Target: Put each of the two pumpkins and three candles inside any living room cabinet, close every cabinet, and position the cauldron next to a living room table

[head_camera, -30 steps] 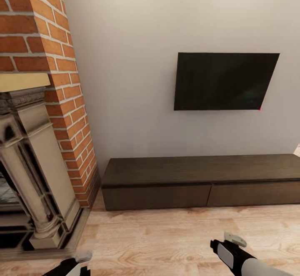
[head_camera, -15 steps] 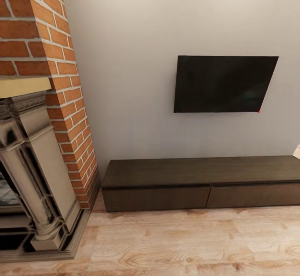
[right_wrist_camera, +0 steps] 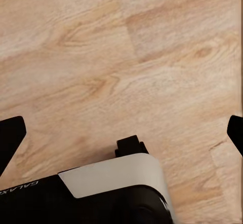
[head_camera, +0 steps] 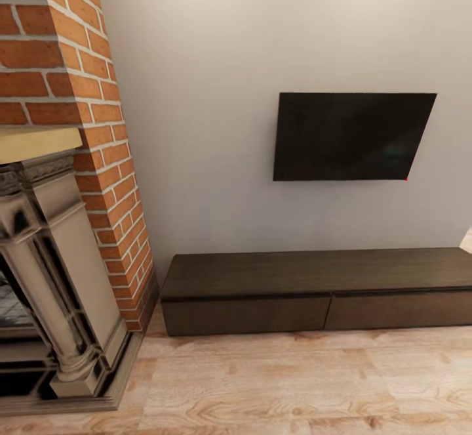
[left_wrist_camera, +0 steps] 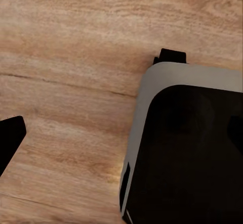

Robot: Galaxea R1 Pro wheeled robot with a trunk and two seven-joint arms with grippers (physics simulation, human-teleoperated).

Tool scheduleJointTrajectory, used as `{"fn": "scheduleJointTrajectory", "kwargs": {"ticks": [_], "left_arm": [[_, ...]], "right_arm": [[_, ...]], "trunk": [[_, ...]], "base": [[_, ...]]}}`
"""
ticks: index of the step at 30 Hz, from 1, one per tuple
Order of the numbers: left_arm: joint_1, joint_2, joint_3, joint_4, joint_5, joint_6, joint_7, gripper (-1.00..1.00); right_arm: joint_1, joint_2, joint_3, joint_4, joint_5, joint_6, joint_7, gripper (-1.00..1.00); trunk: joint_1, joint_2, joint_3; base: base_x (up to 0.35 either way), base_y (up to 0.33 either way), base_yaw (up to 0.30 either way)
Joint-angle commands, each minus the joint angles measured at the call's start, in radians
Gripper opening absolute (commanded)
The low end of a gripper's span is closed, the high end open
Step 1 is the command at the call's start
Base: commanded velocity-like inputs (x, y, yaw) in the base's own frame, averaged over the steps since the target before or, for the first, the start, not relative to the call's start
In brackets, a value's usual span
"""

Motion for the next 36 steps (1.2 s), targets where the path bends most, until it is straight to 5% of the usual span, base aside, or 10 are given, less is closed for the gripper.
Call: {"fn": "scheduleJointTrajectory", "kwargs": {"ticks": [1, 9, 18, 36], "left_arm": [[0.004, 0.001, -0.009, -0.001, 0.007, -0.002, 0.004, 1.00], [0.031, 0.002, -0.010, 0.001, 0.006, -0.031, 0.004, 1.00], [0.061, 0.003, -0.011, 0.001, -0.037, -0.032, 0.004, 1.00], [0.127, 0.031, -0.011, 0.000, -0.041, -0.033, 0.004, 1.00]], "right_arm": [[0.003, 0.001, 0.008, 0.004, -0.007, -0.005, -0.001, 1.00], [0.012, 0.002, 0.007, 0.005, -0.008, -0.007, -0.002, 1.00], [0.059, -0.002, 0.006, 0.005, -0.009, -0.004, -0.002, 1.00], [0.137, -0.013, 0.006, 0.006, -0.009, 0.000, -0.022, 1.00]], "trunk": [[-0.004, 0.007, 0.002], [-0.035, 0.063, 0.027], [-0.069, 0.126, 0.056], [-0.138, 0.252, 0.112]], "base": [[0.000, 0.000, 0.000], [0.000, 0.000, 0.000], [0.000, 0.000, 0.000], [0.000, 0.000, 0.000]]}}
